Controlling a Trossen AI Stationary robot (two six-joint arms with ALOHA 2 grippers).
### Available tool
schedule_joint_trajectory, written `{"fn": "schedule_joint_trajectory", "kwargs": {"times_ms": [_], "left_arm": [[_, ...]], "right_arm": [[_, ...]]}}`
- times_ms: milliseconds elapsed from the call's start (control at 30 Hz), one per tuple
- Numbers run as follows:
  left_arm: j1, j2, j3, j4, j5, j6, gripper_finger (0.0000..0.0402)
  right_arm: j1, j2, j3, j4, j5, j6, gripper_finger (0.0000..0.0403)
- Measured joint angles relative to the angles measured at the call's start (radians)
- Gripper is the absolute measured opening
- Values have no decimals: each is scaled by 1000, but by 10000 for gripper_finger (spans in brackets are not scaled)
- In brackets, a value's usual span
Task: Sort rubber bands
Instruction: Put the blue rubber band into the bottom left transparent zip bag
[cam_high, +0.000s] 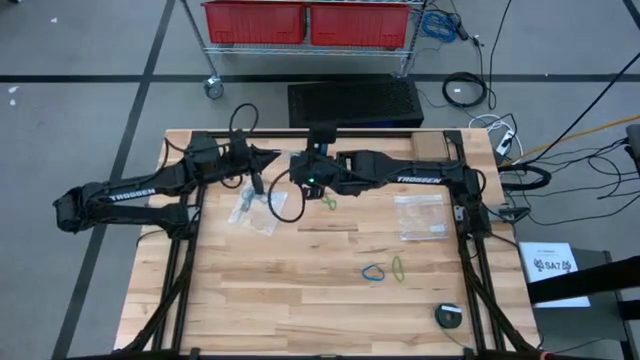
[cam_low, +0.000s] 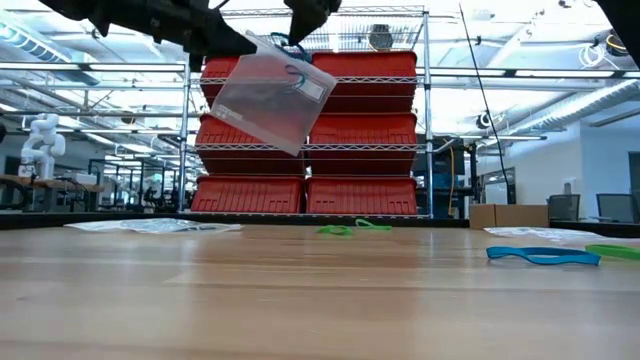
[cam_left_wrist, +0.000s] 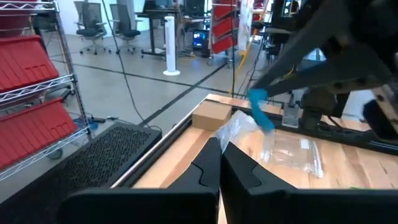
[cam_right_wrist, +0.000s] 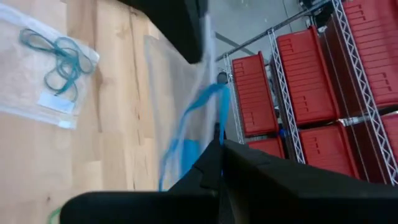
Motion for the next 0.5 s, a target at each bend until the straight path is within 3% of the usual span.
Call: {"fn": "schedule_joint_trajectory", "kwargs": {"times_ms": [300, 500], "left_arm": [[0, 0, 0, 0, -2, -26, 2], [0, 9, 0, -1, -3, -28, 2]], "right_arm": [[-6, 2, -24, 1, 7, 15, 0], [-6, 2, -24, 74, 160, -52, 0]]}}
